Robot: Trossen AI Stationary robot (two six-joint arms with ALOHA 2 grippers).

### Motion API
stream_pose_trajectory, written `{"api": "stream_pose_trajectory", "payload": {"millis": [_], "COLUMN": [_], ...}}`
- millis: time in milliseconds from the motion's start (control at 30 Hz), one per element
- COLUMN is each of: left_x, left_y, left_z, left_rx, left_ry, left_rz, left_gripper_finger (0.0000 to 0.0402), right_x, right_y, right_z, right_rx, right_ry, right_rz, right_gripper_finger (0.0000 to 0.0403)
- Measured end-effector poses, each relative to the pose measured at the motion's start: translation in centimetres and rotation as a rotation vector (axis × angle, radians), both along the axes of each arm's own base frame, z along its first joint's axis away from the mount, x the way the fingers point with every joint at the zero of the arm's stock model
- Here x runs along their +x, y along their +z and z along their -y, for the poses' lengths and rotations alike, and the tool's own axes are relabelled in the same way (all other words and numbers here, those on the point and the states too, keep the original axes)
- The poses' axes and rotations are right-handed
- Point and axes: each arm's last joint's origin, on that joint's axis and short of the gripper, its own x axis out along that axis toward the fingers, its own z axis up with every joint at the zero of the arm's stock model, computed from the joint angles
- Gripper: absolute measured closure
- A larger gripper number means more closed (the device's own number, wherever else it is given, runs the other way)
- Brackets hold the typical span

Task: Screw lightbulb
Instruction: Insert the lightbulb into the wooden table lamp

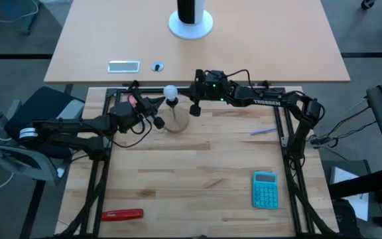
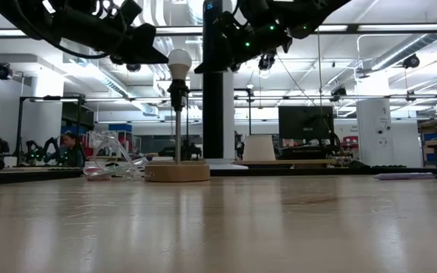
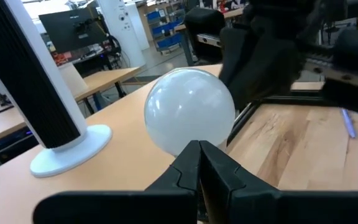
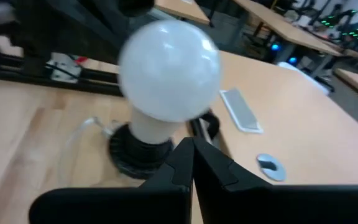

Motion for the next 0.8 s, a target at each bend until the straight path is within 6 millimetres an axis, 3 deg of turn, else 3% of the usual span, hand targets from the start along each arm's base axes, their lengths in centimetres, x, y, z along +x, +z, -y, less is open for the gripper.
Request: {"api": "stream_pose_trajectory", "payload": {"millis": [800], "left_x": [-0.18], "left_y": [0.39], "left_z": [-0.08], "left_rx": [0.049], "left_ry": [0.012], "left_rz": [-0.005], "left_gripper_finger": [0.0401], "right_x": [0.28], "right_y": [0.53], "right_z": [-0.33], "right_rx": [-0.026], "right_ry": [0.088], "right_rz": [0.060], "right_gripper_finger": [0.0401]}}
